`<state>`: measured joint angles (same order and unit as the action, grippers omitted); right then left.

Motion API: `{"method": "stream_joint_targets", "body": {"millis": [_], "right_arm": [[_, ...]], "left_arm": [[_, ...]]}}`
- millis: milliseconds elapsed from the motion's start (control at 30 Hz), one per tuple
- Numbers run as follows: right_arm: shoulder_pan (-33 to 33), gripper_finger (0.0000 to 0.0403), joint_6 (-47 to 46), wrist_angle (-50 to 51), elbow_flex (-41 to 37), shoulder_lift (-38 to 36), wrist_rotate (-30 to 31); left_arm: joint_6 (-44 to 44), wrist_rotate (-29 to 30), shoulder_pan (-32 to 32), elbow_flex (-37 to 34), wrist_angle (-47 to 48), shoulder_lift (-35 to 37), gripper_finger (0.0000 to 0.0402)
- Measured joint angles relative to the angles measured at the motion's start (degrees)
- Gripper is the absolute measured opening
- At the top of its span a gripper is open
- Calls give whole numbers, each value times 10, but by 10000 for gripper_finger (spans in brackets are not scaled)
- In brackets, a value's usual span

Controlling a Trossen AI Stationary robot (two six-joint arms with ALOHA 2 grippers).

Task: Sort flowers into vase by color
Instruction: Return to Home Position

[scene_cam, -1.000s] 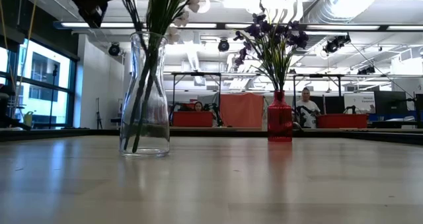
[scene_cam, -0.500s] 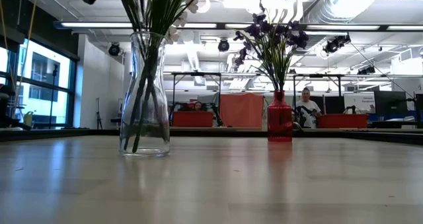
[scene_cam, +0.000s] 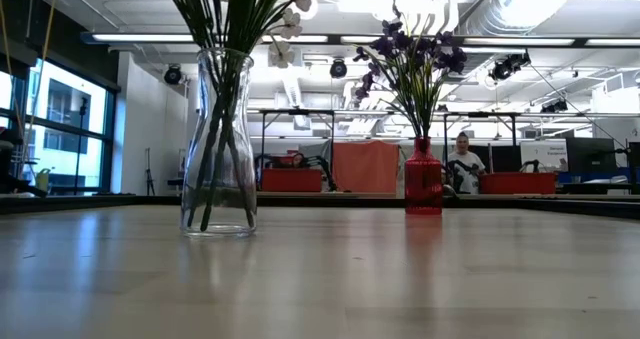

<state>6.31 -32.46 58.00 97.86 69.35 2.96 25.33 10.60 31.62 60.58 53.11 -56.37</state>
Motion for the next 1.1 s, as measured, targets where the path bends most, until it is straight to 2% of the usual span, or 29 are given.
{"method": "stream_joint_targets", "body": {"millis": [67,167,300,467,600,667,867,1000,1100], "right_arm": [[0,374,6,0,0,-5,0],[0,374,21,0,0,-14,-2],[0,374,43,2,0,-23,-11],[0,374,40,5,0,-23,-26],[0,374,3,5,0,-23,-26],[0,374,-10,5,0,-22,-26],[0,362,6,16,0,-18,-50],[2,315,4,34,0,-19,-50],[5,257,5,58,0,-20,-50]], "left_arm": [[-1,13,0,18,38,7,267],[-31,73,-1,25,33,35,264],[-83,155,-19,23,24,83,229],[-105,189,-58,-23,24,164,140],[-106,194,-81,-89,10,233,41],[-112,201,-91,-140,-41,263,12],[-204,188,-134,-326,-347,320,2],[-200,172,-180,-409,-442,348,1],[-183,124,-215,-456,-492,381,1]]}}
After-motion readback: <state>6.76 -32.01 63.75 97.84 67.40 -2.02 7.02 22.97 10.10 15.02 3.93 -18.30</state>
